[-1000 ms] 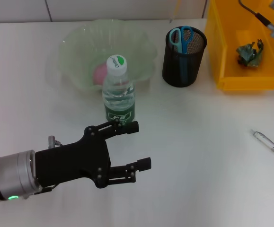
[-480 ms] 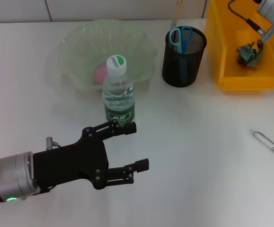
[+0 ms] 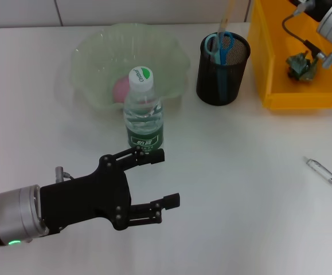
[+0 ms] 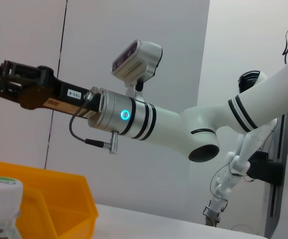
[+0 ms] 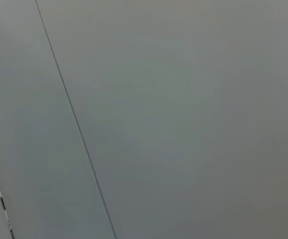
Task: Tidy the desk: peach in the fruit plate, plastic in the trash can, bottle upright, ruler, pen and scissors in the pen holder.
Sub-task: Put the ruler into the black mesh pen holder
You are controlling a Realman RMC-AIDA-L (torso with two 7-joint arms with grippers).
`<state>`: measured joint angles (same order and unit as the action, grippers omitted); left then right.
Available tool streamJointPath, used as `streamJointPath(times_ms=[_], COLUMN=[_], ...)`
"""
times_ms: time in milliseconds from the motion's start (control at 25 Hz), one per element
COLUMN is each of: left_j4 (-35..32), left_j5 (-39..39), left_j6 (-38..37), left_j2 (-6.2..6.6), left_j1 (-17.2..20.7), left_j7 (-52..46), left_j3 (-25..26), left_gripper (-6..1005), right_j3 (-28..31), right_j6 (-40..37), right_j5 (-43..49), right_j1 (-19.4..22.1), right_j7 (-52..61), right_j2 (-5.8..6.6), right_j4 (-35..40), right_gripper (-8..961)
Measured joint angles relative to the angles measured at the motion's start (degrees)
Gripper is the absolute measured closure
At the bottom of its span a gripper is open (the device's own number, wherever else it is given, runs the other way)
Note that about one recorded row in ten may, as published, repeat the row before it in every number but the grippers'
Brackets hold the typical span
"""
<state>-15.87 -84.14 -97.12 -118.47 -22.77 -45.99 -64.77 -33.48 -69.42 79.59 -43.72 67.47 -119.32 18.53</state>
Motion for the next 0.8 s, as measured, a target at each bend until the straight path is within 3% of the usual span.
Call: streamJointPath(times_ms=[240,600,800], left_j4=[0.11,0.14,0.22], left_j5=[0.03,0.04,0.04], left_j6=[0.01,-0.28,-0.42], left_j2=[0.0,-0.07,-0.16], left_j1=[0.01,0.11,0.46], left_j7=[0.12,0.12,0.11], left_j3=[0.0,-0.31,-0.48], left_gripper=[172,172,172], right_j3=[-4.41,-4.67,-6.09], right_j6=[0.68,0.38,-1.77], right_j5=[0.04,0.06,0.23], right_j1=[0.93,1.83,3.51], right_j7=[2.89,3.25,6.28], right_j2=[0.16,0.03,0.22], right_j4=[1.37,2.03,5.44], right_gripper=[560,558,408])
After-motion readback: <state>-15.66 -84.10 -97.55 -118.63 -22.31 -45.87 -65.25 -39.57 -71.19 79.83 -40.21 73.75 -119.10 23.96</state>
